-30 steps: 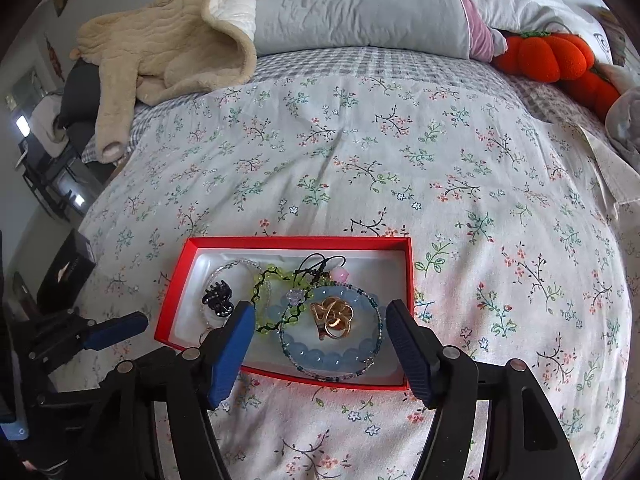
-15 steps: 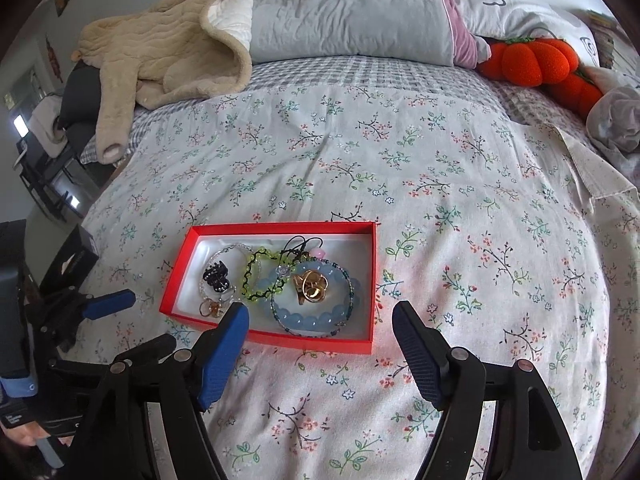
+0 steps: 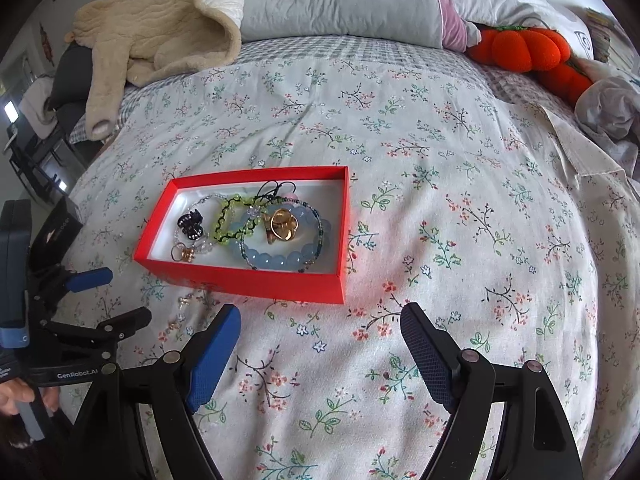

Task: Organize jewelry
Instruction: 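Grasp a gold earring with the left tool while the right tool approaches the other earring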

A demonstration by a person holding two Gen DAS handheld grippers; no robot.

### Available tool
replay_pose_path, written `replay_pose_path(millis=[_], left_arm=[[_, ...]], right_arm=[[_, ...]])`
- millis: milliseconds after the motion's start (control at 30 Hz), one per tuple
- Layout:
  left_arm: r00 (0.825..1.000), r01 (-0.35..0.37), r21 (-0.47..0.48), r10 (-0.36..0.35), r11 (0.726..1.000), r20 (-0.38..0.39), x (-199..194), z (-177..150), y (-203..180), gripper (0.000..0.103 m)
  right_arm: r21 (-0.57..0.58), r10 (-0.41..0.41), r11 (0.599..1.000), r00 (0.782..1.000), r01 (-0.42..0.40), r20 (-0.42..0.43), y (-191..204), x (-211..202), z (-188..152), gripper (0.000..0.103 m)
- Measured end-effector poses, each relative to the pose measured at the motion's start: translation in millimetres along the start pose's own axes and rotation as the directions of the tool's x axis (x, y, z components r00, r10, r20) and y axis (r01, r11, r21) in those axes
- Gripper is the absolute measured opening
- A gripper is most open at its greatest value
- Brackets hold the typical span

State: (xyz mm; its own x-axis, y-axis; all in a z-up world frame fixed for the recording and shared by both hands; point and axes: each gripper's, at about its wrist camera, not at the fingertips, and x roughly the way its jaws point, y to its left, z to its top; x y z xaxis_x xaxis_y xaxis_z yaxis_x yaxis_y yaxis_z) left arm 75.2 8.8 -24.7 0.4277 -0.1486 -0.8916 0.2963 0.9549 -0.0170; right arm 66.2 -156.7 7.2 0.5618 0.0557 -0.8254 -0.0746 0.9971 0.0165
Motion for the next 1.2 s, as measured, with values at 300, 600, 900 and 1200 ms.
replay_pose_path(millis=[300, 600, 900, 1200], left_arm=[[0.999, 0.014, 0.128, -0.02, 0.992, 0.046, 14, -23, -16, 0.082], [0.992, 0.084, 0.171, -0.099, 0.982, 0.08, 17, -31, -23, 0.082], [0.984, 0.143, 0.189, -0.16, 0.972, 0.079, 18, -28, -31, 0.073], [0.981, 0.172, 0.199, -0.187, 0.965, 0.059, 21, -22, -36, 0.043]], right_arm=[[0.014, -0.026, 1.0, 0.999, 0.027, -0.047, -5, 11, -27, 0.083], [-0.074, -0.046, 0.996, 0.997, 0.041, -0.064, 10, 21, -53, 0.083], [-0.082, -0.041, 0.996, 0.995, 0.034, -0.092, 10, 34, -67, 0.083], [-0.066, -0.043, 0.997, 0.995, 0.037, -0.089, 9, 34, -65, 0.083]])
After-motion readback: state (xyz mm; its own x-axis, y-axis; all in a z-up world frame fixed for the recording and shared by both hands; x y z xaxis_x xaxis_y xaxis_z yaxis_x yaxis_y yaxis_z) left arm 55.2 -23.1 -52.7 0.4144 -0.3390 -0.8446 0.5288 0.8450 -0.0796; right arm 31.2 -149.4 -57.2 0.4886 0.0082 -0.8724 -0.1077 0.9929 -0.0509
